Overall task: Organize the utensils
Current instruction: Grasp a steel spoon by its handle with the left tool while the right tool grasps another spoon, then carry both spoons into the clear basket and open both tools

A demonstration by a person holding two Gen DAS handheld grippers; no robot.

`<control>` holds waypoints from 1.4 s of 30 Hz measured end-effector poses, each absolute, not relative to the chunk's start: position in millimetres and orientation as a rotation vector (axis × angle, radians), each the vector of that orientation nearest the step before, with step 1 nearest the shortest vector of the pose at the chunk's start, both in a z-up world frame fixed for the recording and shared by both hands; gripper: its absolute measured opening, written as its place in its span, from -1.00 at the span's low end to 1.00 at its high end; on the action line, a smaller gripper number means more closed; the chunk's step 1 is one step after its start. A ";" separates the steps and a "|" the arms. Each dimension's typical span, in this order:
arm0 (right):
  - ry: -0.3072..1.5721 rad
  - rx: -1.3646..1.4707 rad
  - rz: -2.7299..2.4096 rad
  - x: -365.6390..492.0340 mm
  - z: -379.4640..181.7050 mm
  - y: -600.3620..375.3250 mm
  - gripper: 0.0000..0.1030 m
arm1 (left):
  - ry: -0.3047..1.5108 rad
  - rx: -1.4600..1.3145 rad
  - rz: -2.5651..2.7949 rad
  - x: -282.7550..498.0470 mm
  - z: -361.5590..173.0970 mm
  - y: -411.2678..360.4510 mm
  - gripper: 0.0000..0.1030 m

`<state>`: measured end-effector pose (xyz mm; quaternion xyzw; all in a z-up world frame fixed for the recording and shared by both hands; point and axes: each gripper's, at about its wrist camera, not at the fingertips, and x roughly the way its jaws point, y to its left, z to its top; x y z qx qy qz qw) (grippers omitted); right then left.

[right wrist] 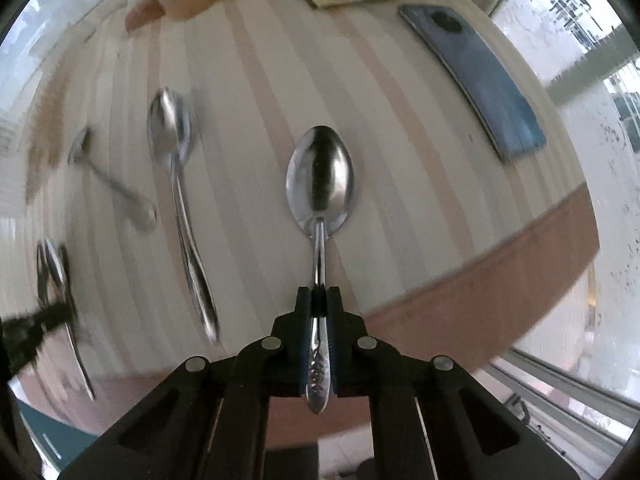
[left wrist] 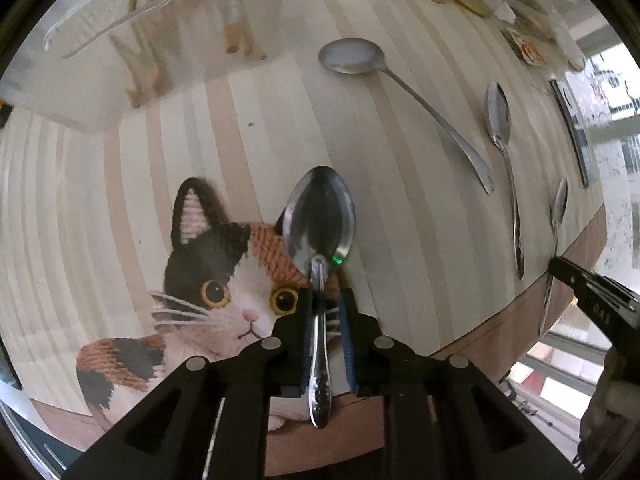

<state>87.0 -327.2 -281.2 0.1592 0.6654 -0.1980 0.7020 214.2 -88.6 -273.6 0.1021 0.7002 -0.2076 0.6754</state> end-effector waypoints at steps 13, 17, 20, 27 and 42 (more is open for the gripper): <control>1.459 0.323 -0.489 73.9 -276.9 -314.4 -0.87 | 1.477 0.327 -0.417 182.4 -262.5 -109.5 -0.93; 1.410 0.365 -0.471 65.4 -265.0 -312.7 -1.00 | 1.433 0.320 -0.433 182.8 -235.9 -108.7 -0.93; 1.375 0.371 -0.457 71.1 -250.2 -304.5 -1.00 | 1.396 0.308 -0.439 183.7 -216.9 -107.9 -0.93; 1.280 0.550 -0.429 65.6 -223.7 -329.3 -1.00 | 1.322 0.296 -0.451 186.0 -182.1 -97.3 -0.93; 1.401 0.464 -0.452 107.6 -282.9 -377.8 -0.09 | 1.381 0.321 -0.340 203.9 -229.0 -96.8 -0.93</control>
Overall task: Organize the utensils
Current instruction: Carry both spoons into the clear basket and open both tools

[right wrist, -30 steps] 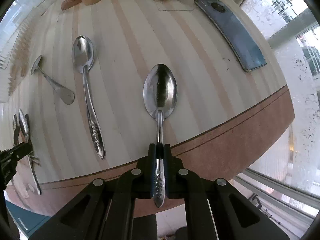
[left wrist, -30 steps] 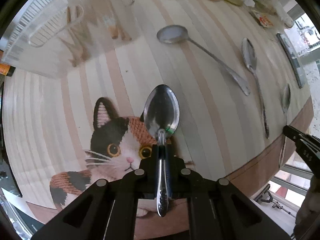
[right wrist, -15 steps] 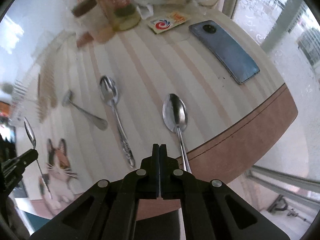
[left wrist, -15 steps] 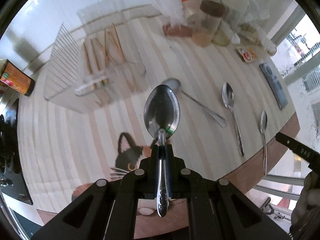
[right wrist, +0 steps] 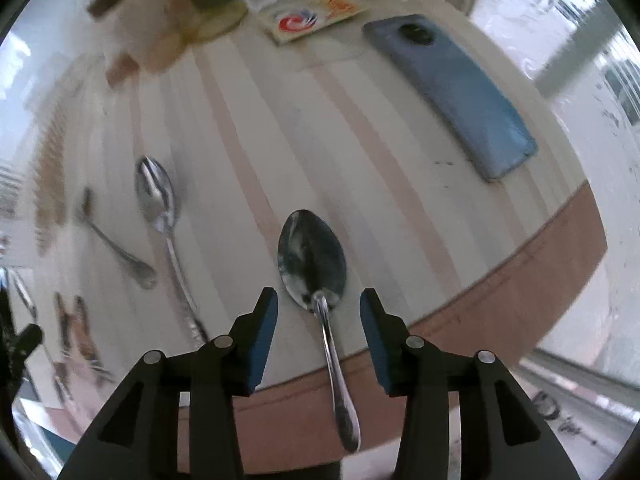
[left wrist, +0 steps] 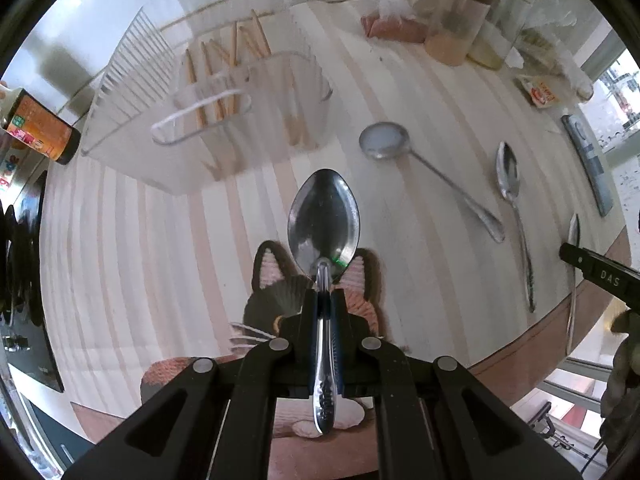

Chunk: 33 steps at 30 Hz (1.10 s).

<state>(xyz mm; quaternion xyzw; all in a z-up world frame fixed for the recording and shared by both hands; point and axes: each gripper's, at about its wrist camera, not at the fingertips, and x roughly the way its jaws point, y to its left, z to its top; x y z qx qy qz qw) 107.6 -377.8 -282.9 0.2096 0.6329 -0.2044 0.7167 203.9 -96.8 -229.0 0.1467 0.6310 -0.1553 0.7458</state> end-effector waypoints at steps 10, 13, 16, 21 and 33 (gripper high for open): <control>1.349 0.398 -0.497 112.1 -274.8 -367.1 -0.89 | 1.349 0.289 -0.328 201.9 -209.2 -89.0 -0.93; 1.308 0.443 -0.484 104.1 -258.8 -367.5 -0.97 | 1.318 0.260 -0.340 201.6 -188.5 -87.0 -0.93; 1.267 0.472 -0.456 100.6 -236.3 -363.6 -0.97 | 1.279 0.228 -0.356 203.3 -164.5 -85.4 -0.93; 1.177 0.497 -0.392 107.2 -188.6 -348.9 -0.97 | 1.201 0.161 -0.383 212.3 -114.6 -79.9 -0.93; 1.035 0.478 -0.053 237.0 -96.4 -257.2 -0.97 | 1.174 -0.026 -0.345 316.4 -57.7 -51.1 -0.93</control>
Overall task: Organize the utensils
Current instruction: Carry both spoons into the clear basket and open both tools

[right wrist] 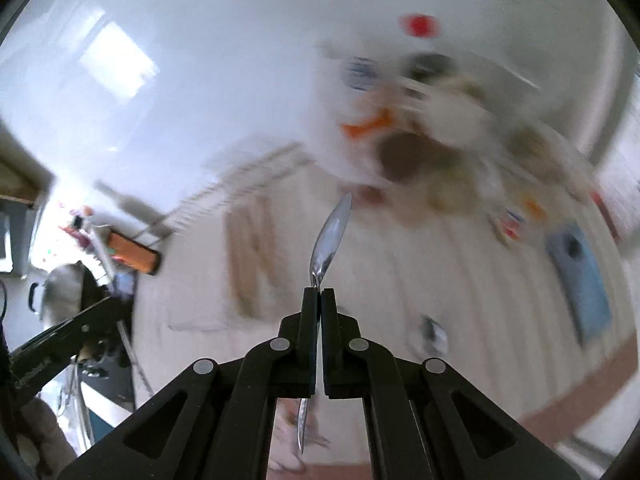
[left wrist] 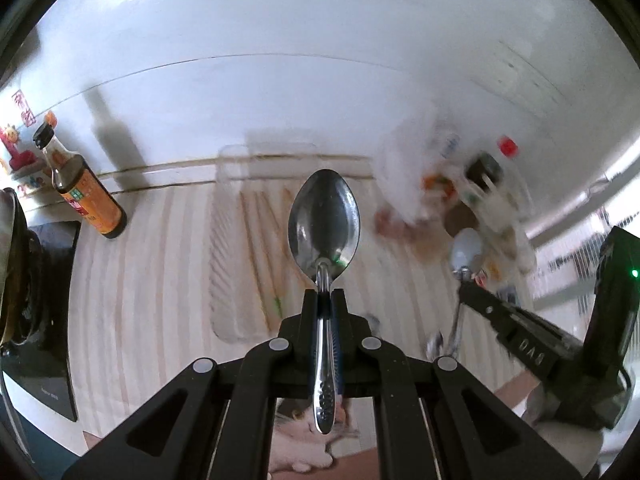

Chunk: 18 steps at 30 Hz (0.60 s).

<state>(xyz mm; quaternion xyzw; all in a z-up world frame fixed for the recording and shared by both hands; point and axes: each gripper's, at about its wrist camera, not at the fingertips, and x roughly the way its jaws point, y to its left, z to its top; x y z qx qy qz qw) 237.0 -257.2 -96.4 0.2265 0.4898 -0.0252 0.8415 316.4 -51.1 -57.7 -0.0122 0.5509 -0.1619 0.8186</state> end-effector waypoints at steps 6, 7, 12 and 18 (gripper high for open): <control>1.073 0.438 0.048 320.7 -96.4 -200.8 -0.97 | 1.263 -0.046 -0.274 372.6 -85.2 -33.1 -0.93; 1.087 0.434 0.059 333.9 -100.1 -192.4 -0.97 | 1.278 -0.046 -0.266 380.4 -90.8 -31.6 -0.92; 1.160 0.388 0.082 374.1 -124.1 -172.6 -0.96 | 1.337 -0.072 -0.223 397.8 -109.5 -24.1 -0.89; 1.180 0.409 0.053 369.5 -134.5 -190.3 -0.56 | 1.265 -0.019 -0.138 379.5 -103.1 -16.4 -0.66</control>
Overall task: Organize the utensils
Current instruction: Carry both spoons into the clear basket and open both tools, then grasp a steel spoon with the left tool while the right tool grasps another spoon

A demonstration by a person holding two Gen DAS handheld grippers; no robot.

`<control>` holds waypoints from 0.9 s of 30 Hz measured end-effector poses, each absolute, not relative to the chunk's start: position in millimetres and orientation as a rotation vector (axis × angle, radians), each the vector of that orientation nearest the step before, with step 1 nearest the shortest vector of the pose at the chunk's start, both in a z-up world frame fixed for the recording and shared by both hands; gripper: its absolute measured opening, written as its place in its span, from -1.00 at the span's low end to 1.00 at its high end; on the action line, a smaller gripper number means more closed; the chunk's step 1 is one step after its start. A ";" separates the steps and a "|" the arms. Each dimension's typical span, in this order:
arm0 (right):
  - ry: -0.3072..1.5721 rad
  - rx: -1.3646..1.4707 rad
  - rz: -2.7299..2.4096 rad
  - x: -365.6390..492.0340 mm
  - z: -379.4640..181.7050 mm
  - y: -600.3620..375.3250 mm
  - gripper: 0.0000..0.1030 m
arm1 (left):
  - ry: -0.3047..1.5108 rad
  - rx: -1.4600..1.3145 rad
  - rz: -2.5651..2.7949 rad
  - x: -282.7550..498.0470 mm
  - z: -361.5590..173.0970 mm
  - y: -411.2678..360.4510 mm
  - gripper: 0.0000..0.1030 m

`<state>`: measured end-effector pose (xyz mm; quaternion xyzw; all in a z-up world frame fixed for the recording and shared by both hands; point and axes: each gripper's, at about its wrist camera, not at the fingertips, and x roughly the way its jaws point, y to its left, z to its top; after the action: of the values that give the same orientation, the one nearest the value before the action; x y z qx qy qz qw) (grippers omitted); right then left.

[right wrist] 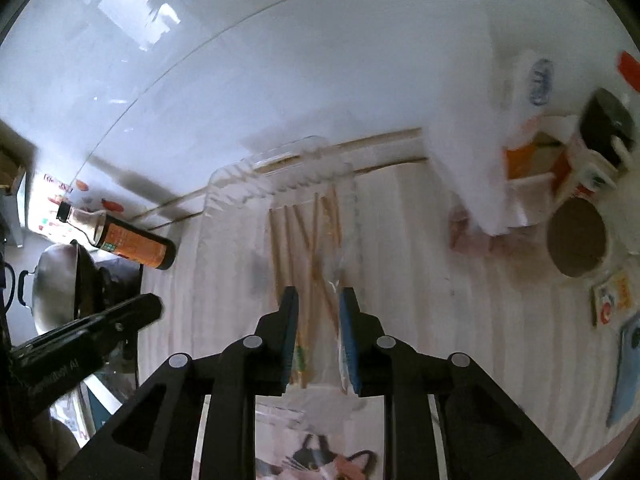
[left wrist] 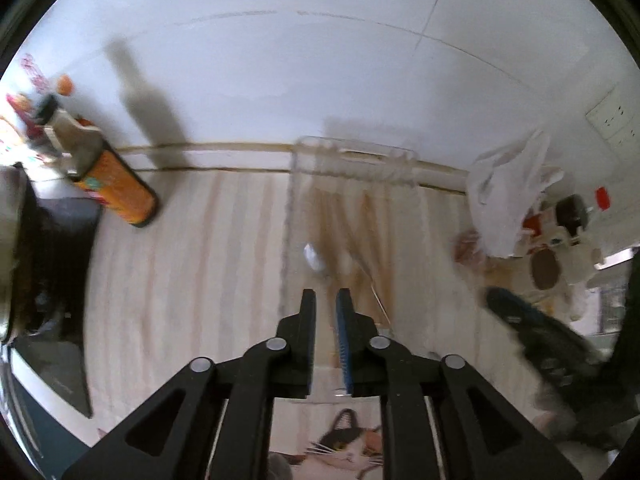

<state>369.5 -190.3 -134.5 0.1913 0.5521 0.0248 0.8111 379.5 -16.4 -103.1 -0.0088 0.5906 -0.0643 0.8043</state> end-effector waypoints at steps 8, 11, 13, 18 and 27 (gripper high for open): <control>1.112 0.419 -0.161 268.7 -130.3 -274.0 0.03 | 1.133 0.082 -0.109 307.2 -108.7 -45.0 1.00; 1.133 0.403 -0.268 222.7 -145.6 -303.4 0.11 | 1.218 0.096 -0.165 281.9 -138.6 -72.6 1.00; 1.174 0.428 -0.310 198.4 -163.2 -318.4 0.11 | 1.289 0.094 -0.197 270.6 -160.0 -88.7 1.00; 1.248 0.530 -0.344 167.4 -215.9 -339.4 0.11 | 1.451 0.071 -0.223 253.5 -209.6 -122.6 1.00; 1.316 0.445 -0.215 210.2 -259.9 -311.0 -0.10 | 1.506 0.083 -0.176 256.9 -234.5 -152.7 0.98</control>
<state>210.2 -311.0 -259.9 0.2047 0.6050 -0.0988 0.7631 256.9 -152.7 -234.5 0.0376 0.6826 -0.0798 0.7254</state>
